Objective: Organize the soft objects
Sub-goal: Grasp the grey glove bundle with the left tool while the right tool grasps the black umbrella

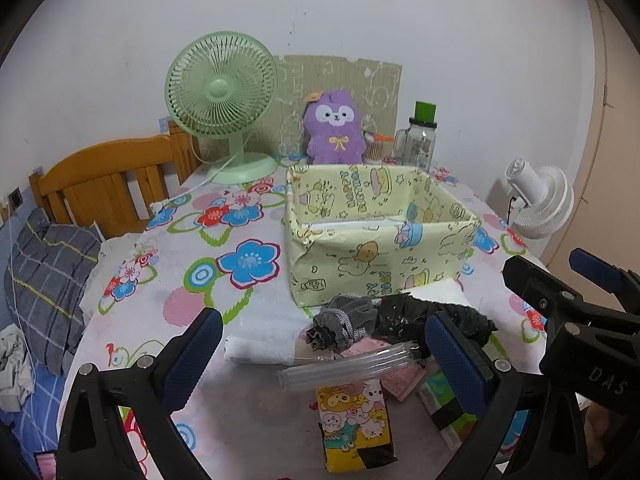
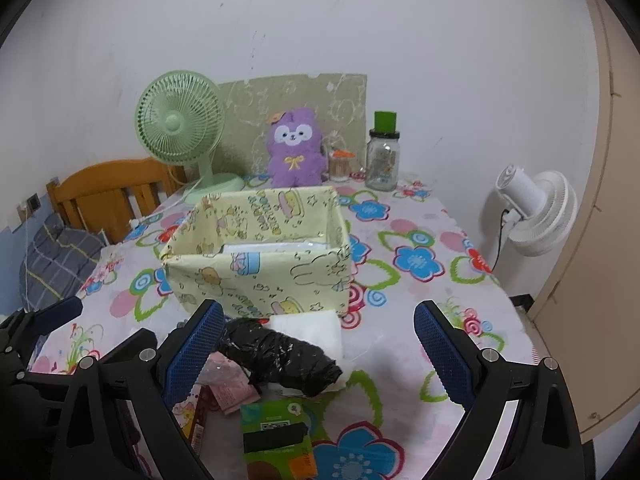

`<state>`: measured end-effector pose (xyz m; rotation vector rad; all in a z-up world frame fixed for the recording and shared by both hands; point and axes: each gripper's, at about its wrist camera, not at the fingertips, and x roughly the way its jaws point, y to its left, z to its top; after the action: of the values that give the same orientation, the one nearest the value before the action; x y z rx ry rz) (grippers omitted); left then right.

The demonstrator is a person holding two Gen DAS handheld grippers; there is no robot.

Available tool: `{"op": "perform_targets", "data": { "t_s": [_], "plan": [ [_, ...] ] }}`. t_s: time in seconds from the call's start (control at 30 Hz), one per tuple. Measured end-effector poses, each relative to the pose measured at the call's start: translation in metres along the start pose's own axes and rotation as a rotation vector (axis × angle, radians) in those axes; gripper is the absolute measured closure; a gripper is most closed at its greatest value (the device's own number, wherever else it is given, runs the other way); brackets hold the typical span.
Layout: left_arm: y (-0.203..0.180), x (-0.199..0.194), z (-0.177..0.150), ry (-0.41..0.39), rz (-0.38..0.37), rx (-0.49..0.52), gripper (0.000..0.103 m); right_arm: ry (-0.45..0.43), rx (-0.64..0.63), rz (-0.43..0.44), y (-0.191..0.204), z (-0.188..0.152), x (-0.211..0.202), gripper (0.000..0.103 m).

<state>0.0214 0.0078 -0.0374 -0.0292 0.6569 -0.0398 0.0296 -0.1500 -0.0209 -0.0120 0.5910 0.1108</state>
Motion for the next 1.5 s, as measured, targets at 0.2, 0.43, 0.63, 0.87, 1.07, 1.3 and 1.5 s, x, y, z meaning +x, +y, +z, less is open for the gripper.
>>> {"op": "perform_targets", "data": {
  "t_s": [0.2,0.43,0.63,0.87,1.07,1.3,1.5],
  "plan": [
    [-0.001,0.016,-0.002,0.036,0.000,0.009,0.003,0.037,-0.009,0.011,0.003,-0.003,0.017,0.005],
    [-0.003,0.037,-0.003,0.082,-0.004,0.021,0.004,0.081,-0.012,0.025,0.006,-0.006,0.037,0.005],
    [-0.003,0.053,-0.003,0.114,-0.007,0.025,0.005,0.121,-0.017,0.041,0.010,-0.007,0.052,0.005],
    [-0.001,0.069,-0.004,0.149,-0.003,0.029,0.005,0.161,-0.019,0.063,0.014,-0.010,0.067,0.005],
    [0.001,0.081,-0.007,0.175,-0.009,0.031,0.006,0.196,-0.026,0.071,0.018,-0.011,0.078,0.005],
    [0.000,0.094,-0.007,0.197,-0.017,0.046,0.006,0.239,-0.015,0.083,0.018,-0.014,0.091,0.005],
    [-0.001,0.102,-0.008,0.220,-0.033,0.060,0.021,0.291,0.005,0.107,0.019,-0.018,0.104,0.005]
  ]
}}
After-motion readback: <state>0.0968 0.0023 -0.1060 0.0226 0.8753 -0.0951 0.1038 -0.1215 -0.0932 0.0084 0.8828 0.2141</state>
